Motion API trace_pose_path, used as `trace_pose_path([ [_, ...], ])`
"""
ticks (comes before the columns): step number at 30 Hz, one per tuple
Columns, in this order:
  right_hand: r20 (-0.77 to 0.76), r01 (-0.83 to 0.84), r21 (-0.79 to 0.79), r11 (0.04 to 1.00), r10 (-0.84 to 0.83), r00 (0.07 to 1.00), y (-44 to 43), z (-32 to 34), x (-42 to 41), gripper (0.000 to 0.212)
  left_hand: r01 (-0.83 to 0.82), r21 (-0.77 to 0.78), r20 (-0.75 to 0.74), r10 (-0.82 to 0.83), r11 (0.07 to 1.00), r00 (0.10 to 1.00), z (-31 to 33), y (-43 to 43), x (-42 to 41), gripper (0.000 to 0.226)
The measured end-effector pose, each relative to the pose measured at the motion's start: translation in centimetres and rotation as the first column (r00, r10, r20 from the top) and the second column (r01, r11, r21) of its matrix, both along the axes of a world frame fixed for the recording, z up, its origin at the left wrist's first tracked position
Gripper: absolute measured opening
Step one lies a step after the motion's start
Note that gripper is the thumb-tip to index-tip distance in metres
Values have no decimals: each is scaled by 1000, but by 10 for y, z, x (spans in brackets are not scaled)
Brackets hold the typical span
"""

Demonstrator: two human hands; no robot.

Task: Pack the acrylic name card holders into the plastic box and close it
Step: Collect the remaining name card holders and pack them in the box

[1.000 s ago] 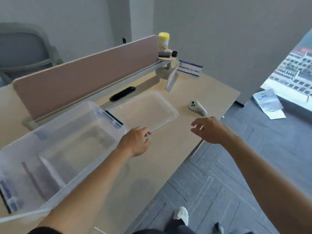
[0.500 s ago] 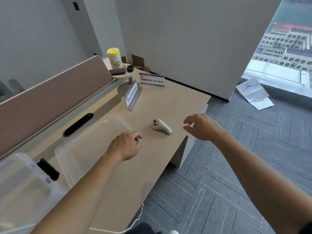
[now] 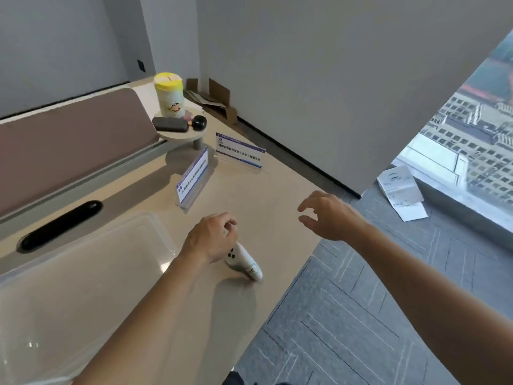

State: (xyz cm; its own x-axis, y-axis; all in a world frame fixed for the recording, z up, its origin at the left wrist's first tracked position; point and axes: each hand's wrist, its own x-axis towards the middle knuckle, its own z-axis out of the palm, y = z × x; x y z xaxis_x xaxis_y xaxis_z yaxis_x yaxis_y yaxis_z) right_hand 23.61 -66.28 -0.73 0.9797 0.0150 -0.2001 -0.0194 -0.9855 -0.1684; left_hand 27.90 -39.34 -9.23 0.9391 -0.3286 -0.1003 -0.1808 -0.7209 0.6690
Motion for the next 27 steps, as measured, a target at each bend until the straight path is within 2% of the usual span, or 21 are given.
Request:
trace_pose_path([
  [8, 0, -62, 73, 995, 62, 998, -61, -27, 111, 30, -153, 36, -101, 156, 988, 983, -28, -40, 59, 25],
  [15, -58, -283, 155, 947, 294, 954, -111, -57, 215, 32, -415, 78, -174, 422, 906, 890, -36, -116, 77, 28],
  [23, -102, -523, 163, 837, 541, 835, -115, -47, 305, 38, -624, -39, -195, 606, 781, 771, -42, -212, 99, 39],
  [27, -127, -575, 73, 815, 580, 805, -109, -53, 343, 47, -730, -197, -228, 693, 655, 684, -51, -235, 139, 50],
])
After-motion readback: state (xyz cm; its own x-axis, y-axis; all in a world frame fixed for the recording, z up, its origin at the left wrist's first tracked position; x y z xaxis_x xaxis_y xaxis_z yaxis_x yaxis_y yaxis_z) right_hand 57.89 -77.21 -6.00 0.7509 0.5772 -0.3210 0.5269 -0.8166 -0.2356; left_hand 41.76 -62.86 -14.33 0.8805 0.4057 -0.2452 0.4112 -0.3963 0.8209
